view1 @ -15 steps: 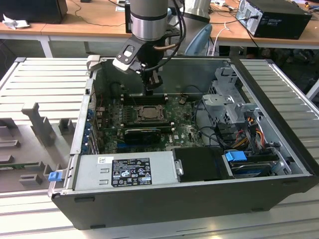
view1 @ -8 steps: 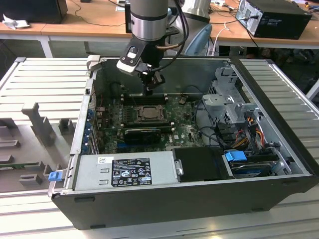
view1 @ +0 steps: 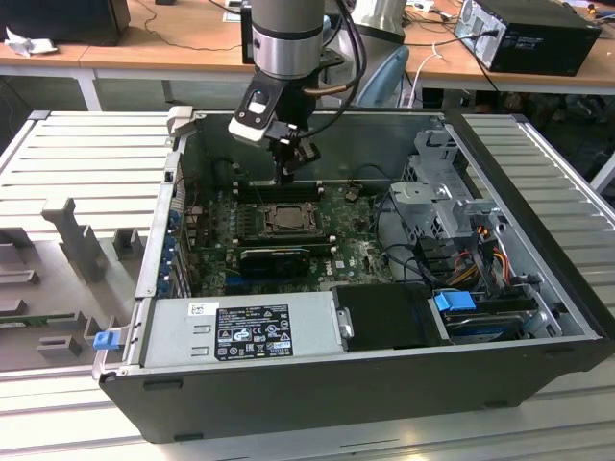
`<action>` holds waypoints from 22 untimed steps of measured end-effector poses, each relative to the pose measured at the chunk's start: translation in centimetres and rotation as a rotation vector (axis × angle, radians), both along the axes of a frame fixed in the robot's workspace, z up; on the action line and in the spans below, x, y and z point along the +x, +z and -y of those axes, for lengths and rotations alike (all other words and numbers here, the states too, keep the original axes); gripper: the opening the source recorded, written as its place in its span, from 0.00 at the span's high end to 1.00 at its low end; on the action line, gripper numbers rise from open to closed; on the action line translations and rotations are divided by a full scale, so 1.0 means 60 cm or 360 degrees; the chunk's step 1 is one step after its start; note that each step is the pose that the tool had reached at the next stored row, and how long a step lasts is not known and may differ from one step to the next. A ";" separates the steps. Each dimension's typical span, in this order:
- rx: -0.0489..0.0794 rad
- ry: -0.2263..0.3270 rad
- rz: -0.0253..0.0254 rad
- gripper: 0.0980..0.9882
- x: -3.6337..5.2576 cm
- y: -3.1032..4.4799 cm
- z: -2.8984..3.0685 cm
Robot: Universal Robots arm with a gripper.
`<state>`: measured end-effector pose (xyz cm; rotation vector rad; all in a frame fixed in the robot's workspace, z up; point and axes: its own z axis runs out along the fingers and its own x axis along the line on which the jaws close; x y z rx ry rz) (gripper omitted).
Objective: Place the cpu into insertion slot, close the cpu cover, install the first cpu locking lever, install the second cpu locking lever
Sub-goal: 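Install the first cpu locking lever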
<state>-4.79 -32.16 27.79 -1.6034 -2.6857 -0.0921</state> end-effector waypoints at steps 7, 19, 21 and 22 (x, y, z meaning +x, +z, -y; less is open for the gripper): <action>0.0000 0.0193 0.00000 0.99 0.000 0.000 0.0000; -0.0001 0.0676 -0.00001 0.99 -0.001 0.000 0.0000; 0.0000 0.0752 0.00000 0.99 -0.001 0.000 0.0000; -0.0001 0.0776 0.00000 0.99 -0.001 0.000 0.0000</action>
